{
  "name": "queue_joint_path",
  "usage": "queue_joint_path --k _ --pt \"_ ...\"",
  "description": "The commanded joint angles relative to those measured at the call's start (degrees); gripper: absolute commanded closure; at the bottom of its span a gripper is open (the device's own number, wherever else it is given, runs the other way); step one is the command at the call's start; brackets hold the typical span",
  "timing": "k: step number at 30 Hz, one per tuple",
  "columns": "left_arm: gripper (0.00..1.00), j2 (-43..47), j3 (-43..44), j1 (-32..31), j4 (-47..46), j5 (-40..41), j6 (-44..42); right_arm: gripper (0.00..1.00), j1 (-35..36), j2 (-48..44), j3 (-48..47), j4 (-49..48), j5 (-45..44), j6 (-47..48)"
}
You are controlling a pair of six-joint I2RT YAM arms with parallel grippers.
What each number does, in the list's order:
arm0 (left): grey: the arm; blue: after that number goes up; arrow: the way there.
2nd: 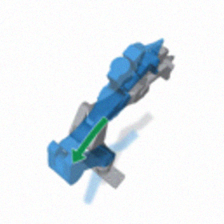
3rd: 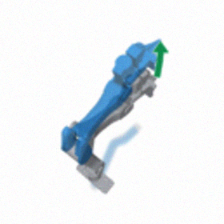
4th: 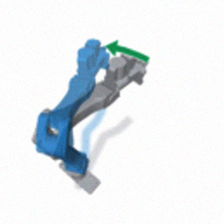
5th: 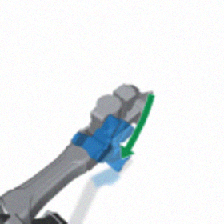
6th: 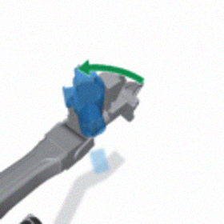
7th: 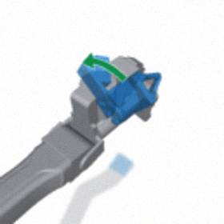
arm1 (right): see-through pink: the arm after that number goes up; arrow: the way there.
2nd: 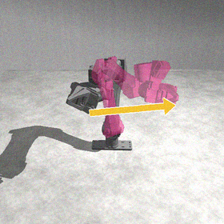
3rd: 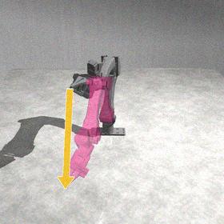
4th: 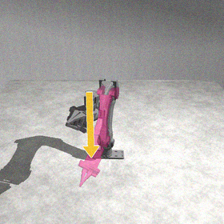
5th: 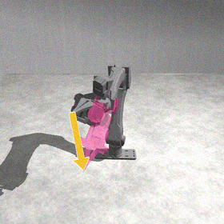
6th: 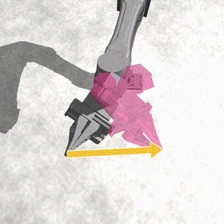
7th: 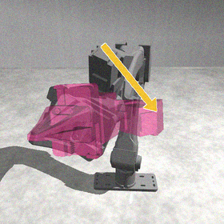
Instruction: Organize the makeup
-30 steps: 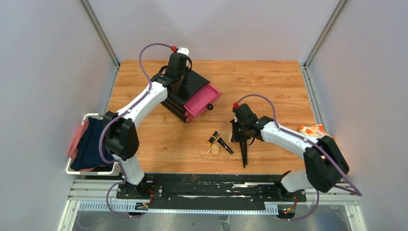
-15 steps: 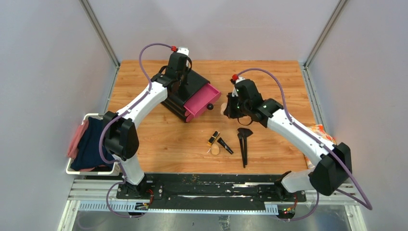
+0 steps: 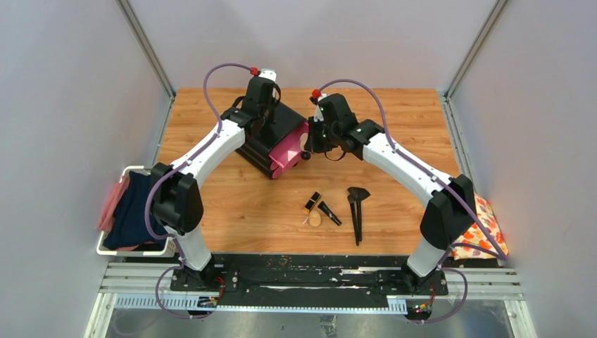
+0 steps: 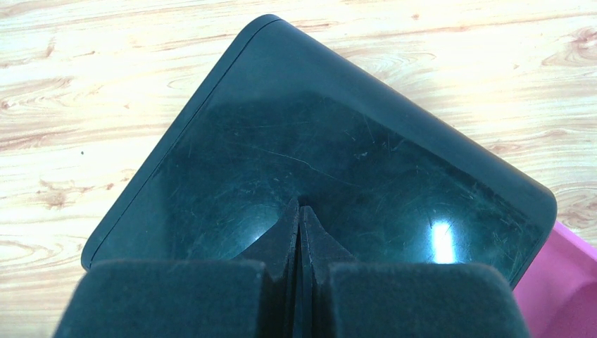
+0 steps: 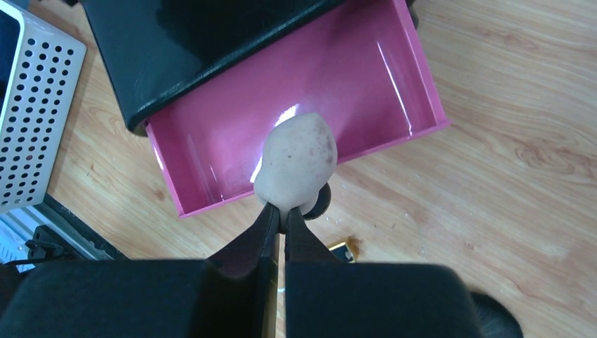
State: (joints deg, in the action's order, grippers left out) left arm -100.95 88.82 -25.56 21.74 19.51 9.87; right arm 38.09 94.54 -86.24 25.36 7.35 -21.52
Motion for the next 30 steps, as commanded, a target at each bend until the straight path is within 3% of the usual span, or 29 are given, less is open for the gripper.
queue_joint_path --k 1,30 --pt "1.0 -1.1 -1.8 0.2 5.6 -1.0 0.4 1.0 1.0 3.5 -4.6 1.4 1.6 1.3" --pt "1.0 -1.7 -2.4 0.2 5.1 -1.1 0.1 1.0 2.8 9.4 -11.5 0.9 1.2 1.6"
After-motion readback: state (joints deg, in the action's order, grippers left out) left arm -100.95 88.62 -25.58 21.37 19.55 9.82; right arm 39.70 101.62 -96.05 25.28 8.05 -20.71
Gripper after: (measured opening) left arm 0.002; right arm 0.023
